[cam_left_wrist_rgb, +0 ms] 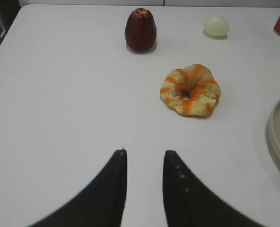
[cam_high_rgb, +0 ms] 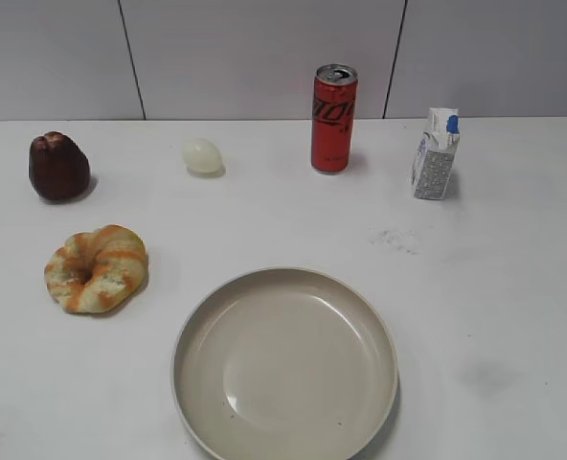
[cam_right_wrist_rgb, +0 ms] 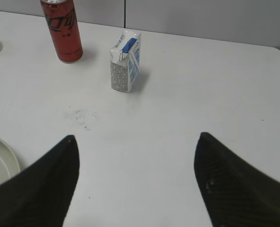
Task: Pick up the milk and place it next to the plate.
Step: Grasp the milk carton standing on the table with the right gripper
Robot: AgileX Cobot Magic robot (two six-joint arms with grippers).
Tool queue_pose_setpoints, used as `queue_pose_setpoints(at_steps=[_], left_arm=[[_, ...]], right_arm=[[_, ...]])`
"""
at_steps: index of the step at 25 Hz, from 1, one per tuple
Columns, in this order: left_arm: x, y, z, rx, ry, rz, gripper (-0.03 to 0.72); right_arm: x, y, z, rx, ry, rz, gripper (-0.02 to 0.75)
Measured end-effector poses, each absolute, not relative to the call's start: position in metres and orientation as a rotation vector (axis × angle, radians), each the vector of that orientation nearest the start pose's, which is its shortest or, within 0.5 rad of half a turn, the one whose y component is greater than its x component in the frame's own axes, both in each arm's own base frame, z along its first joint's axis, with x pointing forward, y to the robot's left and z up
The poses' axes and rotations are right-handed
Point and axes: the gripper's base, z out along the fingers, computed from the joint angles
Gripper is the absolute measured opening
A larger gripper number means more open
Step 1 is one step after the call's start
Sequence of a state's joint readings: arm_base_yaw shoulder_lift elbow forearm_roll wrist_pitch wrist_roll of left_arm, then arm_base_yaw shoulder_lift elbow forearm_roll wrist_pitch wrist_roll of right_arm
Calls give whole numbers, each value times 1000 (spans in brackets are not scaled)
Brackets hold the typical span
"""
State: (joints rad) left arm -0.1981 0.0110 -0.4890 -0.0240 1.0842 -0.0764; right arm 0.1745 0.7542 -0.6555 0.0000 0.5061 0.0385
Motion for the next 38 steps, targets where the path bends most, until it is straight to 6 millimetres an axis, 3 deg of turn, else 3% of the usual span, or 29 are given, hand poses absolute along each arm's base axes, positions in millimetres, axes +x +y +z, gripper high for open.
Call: queue_pose_setpoints(at_steps=[5, 12, 18, 24, 30, 35, 38], left_arm=[[-3, -1, 272, 129, 2092, -195, 207], [-3, -1, 272, 129, 2092, -195, 207], [-3, -1, 272, 129, 2092, -195, 207], [-3, -1, 272, 129, 2092, -195, 207], [-3, -1, 272, 129, 2092, -195, 207], [-3, -1, 272, 129, 2092, -195, 207], [-3, -1, 272, 129, 2092, -195, 207]], right_arm=[[208, 38, 321, -122, 2198, 150, 573], [300, 58, 307, -69, 2339, 212, 573], [384, 74, 281, -41, 2467, 237, 573], [452, 87, 251, -26, 2540, 240, 573], [489, 92, 209, -16, 2600, 208, 573], [496, 91, 171, -22, 2696, 154, 553], [497, 91, 157, -20, 2724, 147, 498]])
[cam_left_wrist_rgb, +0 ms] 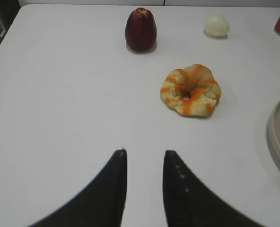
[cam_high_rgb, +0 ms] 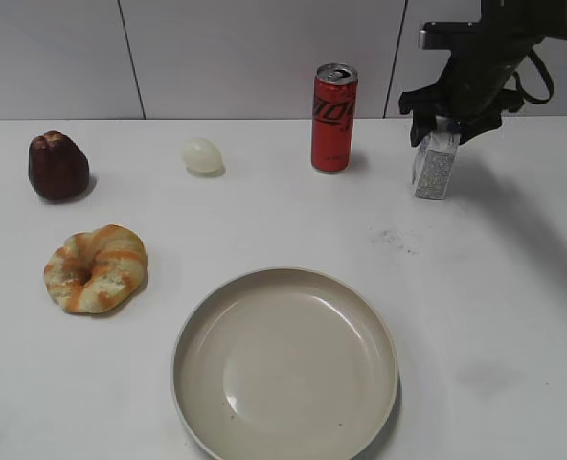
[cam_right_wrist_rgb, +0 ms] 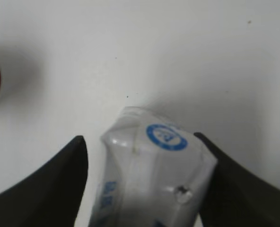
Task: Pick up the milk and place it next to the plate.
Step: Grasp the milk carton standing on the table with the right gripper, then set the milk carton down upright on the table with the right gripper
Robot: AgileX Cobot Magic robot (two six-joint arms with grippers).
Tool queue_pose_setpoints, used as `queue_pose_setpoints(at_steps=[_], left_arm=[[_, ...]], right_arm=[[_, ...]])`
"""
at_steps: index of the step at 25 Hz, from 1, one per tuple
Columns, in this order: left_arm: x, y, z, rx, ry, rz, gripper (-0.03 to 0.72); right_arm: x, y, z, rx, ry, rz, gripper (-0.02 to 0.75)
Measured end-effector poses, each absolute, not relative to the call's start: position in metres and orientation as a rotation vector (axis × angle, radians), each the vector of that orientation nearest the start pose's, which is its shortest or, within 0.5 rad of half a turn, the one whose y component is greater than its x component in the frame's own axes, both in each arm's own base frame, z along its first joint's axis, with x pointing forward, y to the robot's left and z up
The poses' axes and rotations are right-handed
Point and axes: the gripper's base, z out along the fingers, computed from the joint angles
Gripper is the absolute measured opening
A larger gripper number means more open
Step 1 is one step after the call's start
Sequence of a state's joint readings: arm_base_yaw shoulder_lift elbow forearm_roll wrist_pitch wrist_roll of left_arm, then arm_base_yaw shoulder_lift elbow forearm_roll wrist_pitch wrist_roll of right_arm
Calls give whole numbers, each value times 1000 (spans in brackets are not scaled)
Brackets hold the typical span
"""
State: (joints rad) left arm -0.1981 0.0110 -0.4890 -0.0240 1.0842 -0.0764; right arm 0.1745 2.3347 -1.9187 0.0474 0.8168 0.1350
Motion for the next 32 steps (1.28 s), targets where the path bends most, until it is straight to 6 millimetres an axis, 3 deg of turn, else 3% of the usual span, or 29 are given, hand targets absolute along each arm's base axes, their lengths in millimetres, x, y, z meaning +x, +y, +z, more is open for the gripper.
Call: queue_pose_setpoints(at_steps=[6, 12, 17, 22, 24, 27, 32], left_arm=[[-3, -1, 272, 129, 2092, -195, 207], [-3, -1, 272, 129, 2092, -195, 207], [-3, -1, 272, 129, 2092, -195, 207], [-3, -1, 272, 129, 2092, -195, 207], [-3, -1, 272, 129, 2092, -195, 207], [-3, -1, 272, 129, 2092, -195, 207], [-3, -1, 272, 129, 2092, -195, 207]], right_arm=[[497, 91, 156, -27, 2728, 135, 298], [495, 89, 165, -43, 2791, 103, 294], [491, 87, 194, -84, 2819, 58, 294], [470, 94, 247, -244, 2783, 2, 294], [460, 107, 271, -355, 2730, 38, 294], [443, 143, 294, -554, 2651, 134, 294], [405, 224, 295, -1017, 2510, 251, 292]])
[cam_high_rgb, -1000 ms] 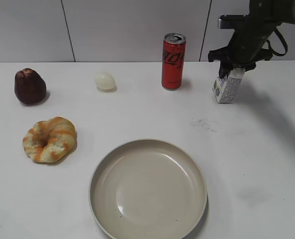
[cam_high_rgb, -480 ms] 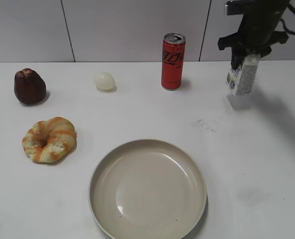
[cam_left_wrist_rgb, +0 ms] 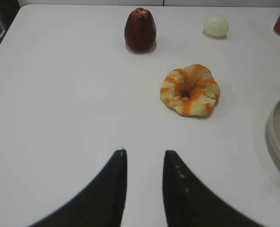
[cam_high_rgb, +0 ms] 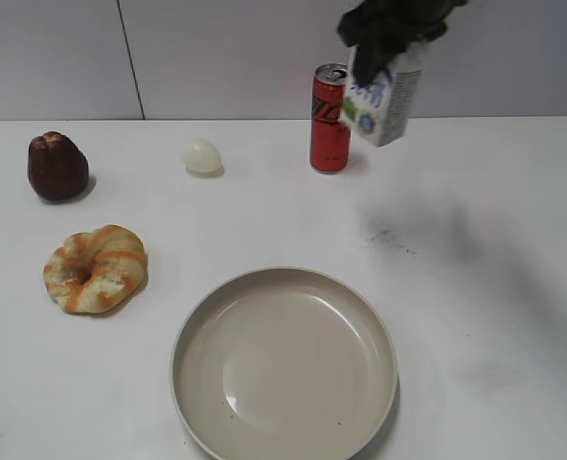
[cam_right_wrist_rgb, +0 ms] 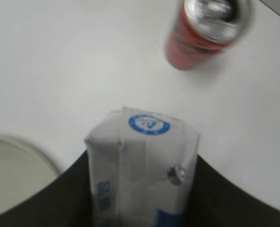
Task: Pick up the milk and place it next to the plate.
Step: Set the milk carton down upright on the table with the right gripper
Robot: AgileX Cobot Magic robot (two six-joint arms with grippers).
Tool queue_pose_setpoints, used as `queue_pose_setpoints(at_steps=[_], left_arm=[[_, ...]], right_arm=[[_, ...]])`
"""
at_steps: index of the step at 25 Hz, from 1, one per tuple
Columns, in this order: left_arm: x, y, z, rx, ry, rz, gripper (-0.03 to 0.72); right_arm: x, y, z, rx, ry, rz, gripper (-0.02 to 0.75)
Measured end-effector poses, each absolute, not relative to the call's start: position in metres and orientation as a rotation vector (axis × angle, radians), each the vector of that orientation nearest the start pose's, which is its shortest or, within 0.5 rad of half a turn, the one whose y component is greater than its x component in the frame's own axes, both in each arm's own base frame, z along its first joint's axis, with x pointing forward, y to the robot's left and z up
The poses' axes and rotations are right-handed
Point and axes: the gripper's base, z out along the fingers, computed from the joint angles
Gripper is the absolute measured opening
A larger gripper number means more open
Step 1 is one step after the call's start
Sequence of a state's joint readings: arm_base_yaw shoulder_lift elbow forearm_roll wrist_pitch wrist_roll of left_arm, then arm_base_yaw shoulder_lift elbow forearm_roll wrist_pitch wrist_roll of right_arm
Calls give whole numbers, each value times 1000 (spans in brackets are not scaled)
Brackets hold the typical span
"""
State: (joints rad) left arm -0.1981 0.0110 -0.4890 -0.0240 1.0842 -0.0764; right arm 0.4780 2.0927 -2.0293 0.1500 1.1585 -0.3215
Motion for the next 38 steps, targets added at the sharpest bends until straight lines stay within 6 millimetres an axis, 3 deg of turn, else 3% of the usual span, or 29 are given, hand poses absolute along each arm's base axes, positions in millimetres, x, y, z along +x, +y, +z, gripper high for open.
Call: queue_pose_setpoints(at_steps=[4, 8, 11, 16, 23, 26, 28, 33, 38], left_arm=[[-3, -1, 272, 129, 2092, -195, 207], [-3, -1, 272, 129, 2092, -195, 207], [-3, -1, 272, 129, 2092, -195, 207], [-3, -1, 272, 129, 2092, -195, 207], [-3, -1, 272, 129, 2092, -195, 207], [-3, -1, 272, 129, 2092, -195, 207], [-3, -1, 272, 129, 2092, -195, 207], [-3, -1, 272, 129, 2092, -195, 207], [-3, -1, 272, 129, 2092, -195, 207]], right_arm=[[381, 263, 270, -1420, 2306, 273, 292], [375, 261, 235, -1646, 2198, 225, 292], [375, 260, 220, -1718, 2089, 240, 292], [375, 270, 215, -1791, 1908, 301, 292], [374, 271, 179, -1959, 1908, 346, 292], [374, 271, 178, -1970, 1899, 341, 310], [374, 271, 178, -1971, 1898, 341, 363], [372, 271, 178, -1978, 1903, 356, 580], [377, 274, 189, -1927, 1910, 351, 603]])
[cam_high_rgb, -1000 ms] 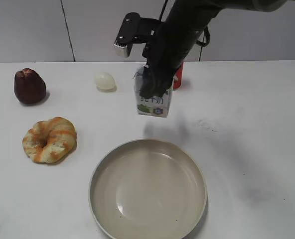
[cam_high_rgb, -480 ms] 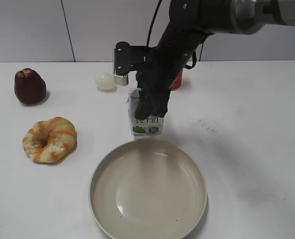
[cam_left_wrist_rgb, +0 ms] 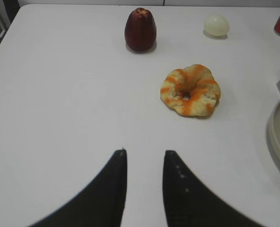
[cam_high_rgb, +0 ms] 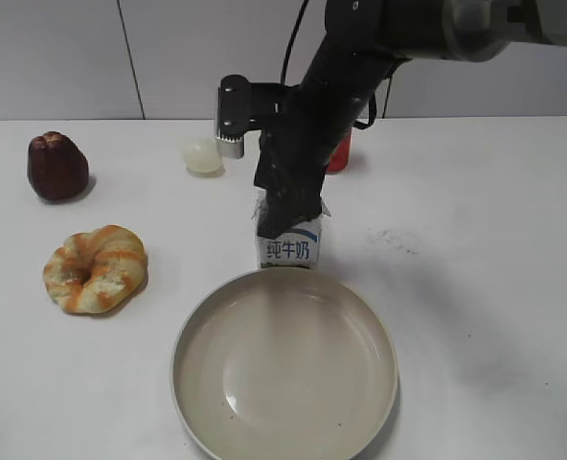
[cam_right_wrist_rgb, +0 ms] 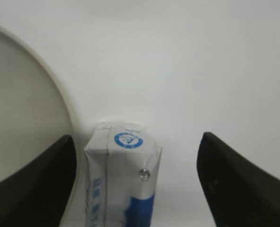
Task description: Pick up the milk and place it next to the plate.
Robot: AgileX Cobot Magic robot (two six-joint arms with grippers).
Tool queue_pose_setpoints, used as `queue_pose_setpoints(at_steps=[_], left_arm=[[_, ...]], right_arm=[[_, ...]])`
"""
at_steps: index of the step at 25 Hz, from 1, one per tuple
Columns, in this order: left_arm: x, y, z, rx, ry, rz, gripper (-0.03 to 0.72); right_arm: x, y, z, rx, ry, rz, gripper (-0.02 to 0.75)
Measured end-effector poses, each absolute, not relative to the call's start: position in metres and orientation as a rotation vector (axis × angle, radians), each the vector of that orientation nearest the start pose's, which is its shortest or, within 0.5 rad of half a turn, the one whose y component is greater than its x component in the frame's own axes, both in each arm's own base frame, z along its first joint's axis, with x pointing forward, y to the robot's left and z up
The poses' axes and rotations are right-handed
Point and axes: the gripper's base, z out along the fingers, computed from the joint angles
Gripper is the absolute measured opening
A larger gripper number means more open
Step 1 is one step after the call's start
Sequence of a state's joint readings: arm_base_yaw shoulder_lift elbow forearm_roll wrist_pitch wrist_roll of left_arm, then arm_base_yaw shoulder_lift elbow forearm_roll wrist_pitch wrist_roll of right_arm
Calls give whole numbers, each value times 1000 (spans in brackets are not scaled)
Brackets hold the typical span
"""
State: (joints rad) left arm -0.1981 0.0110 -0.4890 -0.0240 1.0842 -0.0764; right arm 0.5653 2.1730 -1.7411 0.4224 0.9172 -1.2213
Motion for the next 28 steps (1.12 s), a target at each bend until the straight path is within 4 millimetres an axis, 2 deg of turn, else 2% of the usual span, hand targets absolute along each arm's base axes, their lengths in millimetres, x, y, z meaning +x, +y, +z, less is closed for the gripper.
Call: queue_pose_setpoints(at_steps=[2, 5, 8, 11, 14, 18, 21, 24, 28], left_arm=[[-3, -1, 272, 129, 2092, -195, 207], [-3, -1, 272, 129, 2092, -195, 207], [-3, -1, 272, 129, 2092, -195, 207], [-3, -1, 272, 129, 2092, -195, 207], [-3, -1, 272, 129, 2092, -195, 207], [-3, -1, 272, 129, 2092, -195, 207], [-3, -1, 272, 129, 2092, -195, 207], [-3, -1, 272, 129, 2092, -195, 207], [-3, -1, 272, 129, 2092, -195, 207]], right_arm=[[381, 277, 206, -1843, 1932, 351, 603], [389, 277, 249, -1666, 1964, 364, 601], [400, 263, 288, -1423, 2103, 347, 596], [417, 229, 312, -1209, 2252, 248, 596], [435, 190, 326, -947, 2363, 164, 595], [453, 133, 328, -577, 2505, 76, 594], [458, 93, 327, -387, 2576, 9, 594], [451, 66, 341, -290, 2575, -17, 594], [427, 48, 367, -241, 2550, -28, 593]])
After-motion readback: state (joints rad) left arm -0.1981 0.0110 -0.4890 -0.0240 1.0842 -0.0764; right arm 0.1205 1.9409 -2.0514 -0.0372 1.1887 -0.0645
